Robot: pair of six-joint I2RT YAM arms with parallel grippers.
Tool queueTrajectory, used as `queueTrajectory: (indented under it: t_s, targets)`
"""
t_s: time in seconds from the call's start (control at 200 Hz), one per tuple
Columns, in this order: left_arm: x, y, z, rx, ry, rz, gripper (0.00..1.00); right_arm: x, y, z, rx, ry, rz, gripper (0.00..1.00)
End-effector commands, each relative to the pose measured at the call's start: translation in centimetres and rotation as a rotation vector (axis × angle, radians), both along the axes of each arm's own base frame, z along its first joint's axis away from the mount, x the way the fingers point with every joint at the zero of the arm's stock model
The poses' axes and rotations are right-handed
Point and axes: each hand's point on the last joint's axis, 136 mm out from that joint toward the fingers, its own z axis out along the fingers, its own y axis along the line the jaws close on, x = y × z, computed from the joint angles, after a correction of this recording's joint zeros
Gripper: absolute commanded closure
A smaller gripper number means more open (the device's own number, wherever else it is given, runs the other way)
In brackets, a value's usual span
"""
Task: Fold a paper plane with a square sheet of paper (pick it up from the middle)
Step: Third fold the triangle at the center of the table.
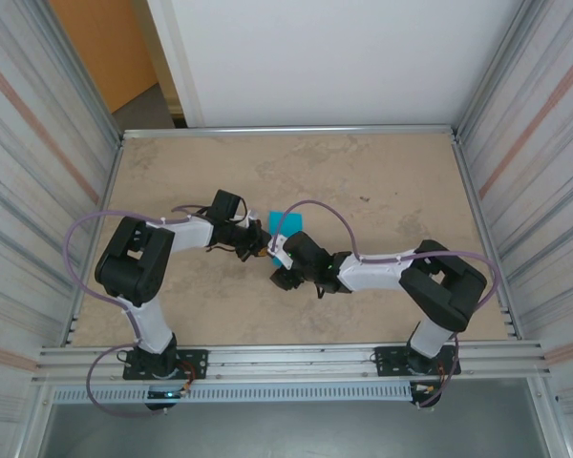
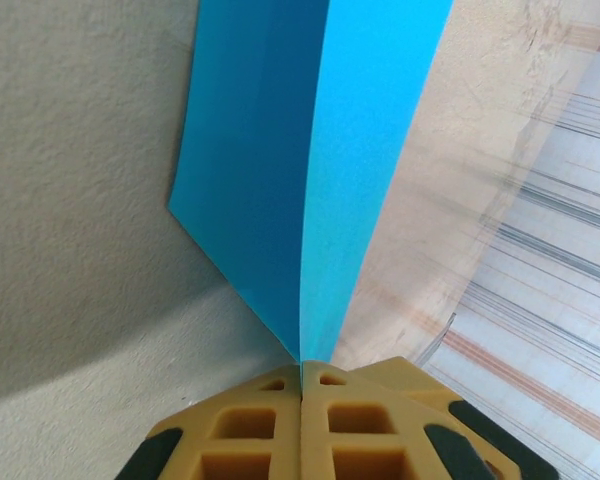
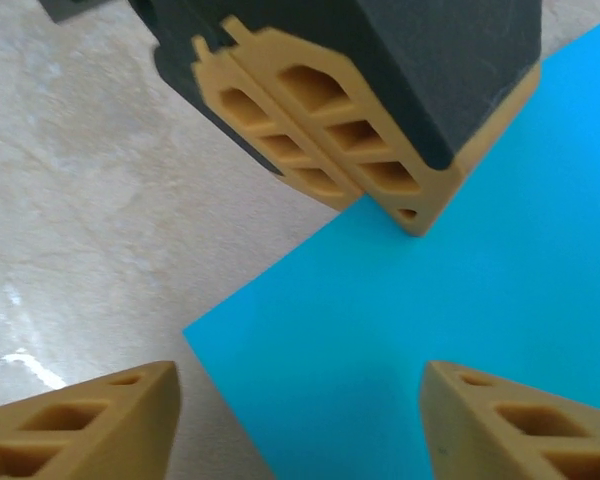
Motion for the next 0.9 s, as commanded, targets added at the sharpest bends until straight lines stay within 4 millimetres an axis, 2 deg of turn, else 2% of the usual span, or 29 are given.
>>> queueTrajectory:
  t_s: [0.0,0.19,0.506,0.556,0.672,0.897]
  targets:
    - [-0.3,0.0,0.8,-0.01,-0.002,0.007,0.96,1.1,-0.2,0.1,-0.03,-0.076,-0.01,0.43]
    - [-0.3,0.0,0.8,-0.009,-0.001,0.008,0.95,1.4,-0.6,1.0,-0.014,-0.112,-0.029,0.48]
    - [-0.3,0.1,1.3,-0.005,-0.009,0.007,0.92,1.1,-0.5,1.1,0.001,-0.093,-0.015,0.72]
    - [-0.3,0.1,1.4,-0.002,-0.012,0.008,0.91,0.9,-0.5,0.9,0.002,-0.081,-0.013,0.72]
    - [-0.2,0.2,1.3,0.004,-0.015,0.008,0.91,0.8,-0.6,0.8,0.003,-0.071,-0.02,0.66]
    - [-0.2,0.3,0.9,0.013,-0.007,0.01,0.91,0.5,-1.0,1.9,0.012,-0.076,-0.016,0.61]
